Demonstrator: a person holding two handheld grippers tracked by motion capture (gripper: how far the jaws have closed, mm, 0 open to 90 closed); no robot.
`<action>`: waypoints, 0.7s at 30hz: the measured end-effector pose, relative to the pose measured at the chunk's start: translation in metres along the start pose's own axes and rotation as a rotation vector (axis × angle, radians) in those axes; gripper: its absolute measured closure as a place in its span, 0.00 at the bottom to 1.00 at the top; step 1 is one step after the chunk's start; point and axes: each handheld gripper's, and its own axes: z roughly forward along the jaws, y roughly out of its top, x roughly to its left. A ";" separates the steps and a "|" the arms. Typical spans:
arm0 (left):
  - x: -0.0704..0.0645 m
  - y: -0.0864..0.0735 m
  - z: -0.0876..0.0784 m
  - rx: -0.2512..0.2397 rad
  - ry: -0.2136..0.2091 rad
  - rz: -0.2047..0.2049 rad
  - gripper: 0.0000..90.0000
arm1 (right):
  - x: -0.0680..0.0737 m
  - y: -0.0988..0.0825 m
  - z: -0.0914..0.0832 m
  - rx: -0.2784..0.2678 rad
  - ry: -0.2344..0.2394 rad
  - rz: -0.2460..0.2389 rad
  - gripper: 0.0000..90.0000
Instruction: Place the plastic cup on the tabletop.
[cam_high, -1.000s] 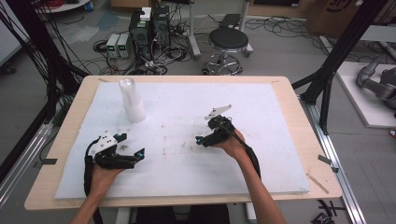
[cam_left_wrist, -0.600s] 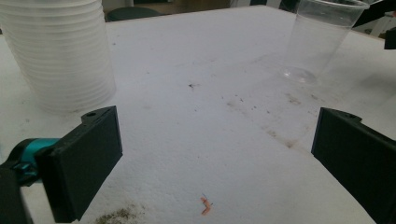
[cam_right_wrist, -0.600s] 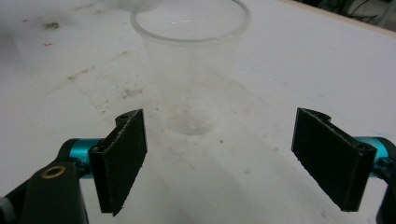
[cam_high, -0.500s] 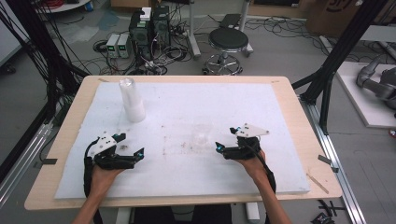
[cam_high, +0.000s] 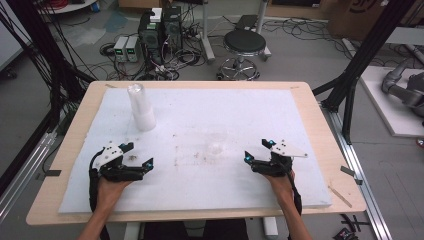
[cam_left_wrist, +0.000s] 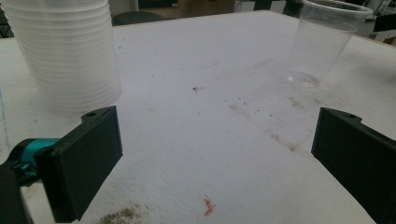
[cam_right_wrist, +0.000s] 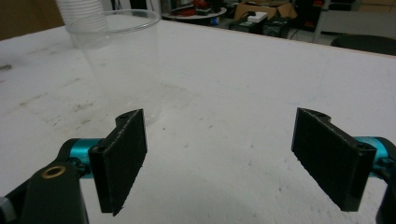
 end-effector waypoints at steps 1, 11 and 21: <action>0.000 0.000 -0.001 -0.004 0.003 0.006 0.02 | -0.002 -0.001 0.000 -0.007 -0.003 0.018 0.20; -0.002 -0.001 -0.001 -0.016 0.010 0.015 0.02 | -0.006 -0.004 -0.001 -0.010 0.001 0.028 0.20; -0.001 -0.001 -0.002 -0.015 0.014 0.010 0.02 | -0.002 -0.003 0.001 0.025 0.016 -0.001 0.20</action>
